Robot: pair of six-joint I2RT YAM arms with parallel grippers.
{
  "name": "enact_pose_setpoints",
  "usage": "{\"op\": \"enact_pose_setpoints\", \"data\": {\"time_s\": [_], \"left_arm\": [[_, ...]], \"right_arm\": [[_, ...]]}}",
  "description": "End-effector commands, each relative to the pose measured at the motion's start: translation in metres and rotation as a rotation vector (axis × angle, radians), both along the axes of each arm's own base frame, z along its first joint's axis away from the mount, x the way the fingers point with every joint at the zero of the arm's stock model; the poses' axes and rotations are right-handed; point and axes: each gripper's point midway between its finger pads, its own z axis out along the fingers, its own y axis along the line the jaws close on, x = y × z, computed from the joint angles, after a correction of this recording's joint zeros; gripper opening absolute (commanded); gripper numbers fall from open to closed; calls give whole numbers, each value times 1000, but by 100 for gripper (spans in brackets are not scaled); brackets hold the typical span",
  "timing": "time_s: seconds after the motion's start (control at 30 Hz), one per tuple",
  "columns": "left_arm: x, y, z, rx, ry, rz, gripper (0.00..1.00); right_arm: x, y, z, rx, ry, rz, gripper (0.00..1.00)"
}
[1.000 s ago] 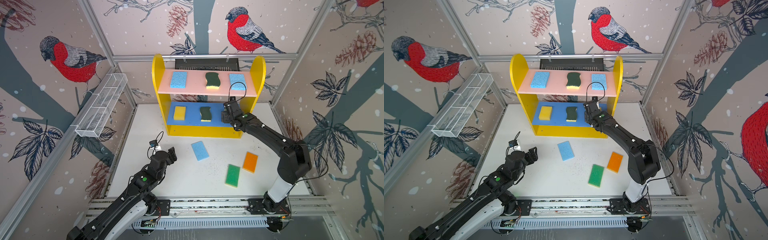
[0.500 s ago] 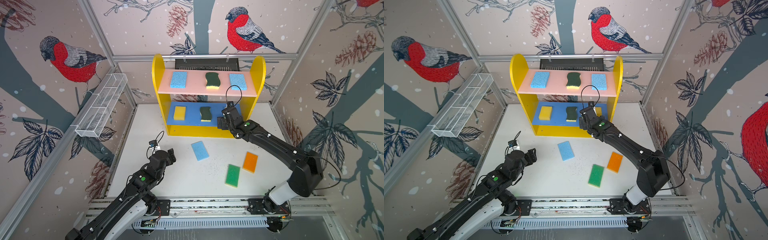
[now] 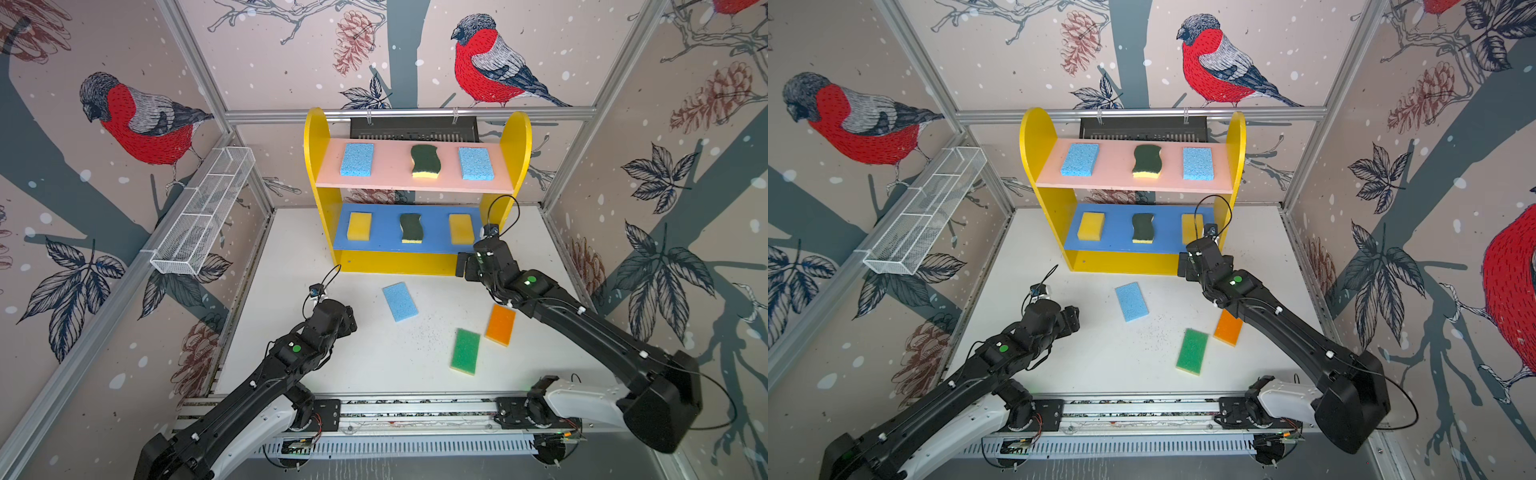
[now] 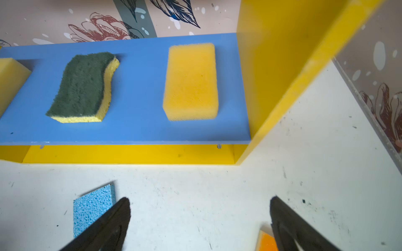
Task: Arrange cleaning sponges on a shelf
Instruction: Place the cleaning sponge at the shelf.
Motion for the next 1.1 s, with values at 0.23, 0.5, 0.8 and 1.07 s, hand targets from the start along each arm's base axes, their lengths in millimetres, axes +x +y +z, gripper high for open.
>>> {"op": "enact_pose_setpoints", "data": {"time_s": [0.23, 0.5, 0.8, 1.07], "left_arm": [[8, -39, -1, -9, 6, -58, 84], [14, -80, -11, -25, 51, -72, 87], [23, -126, -18, -49, 79, -78, 88], [24, -160, -38, -3, 135, -87, 89]], "right_arm": [[-23, -26, -17, 116, 14, -44, 100], [-30, -35, -28, 112, 43, -49, 100], [-36, -43, -35, 121, 59, -60, 100], [-40, -49, -27, 146, 29, -54, 100]]}}
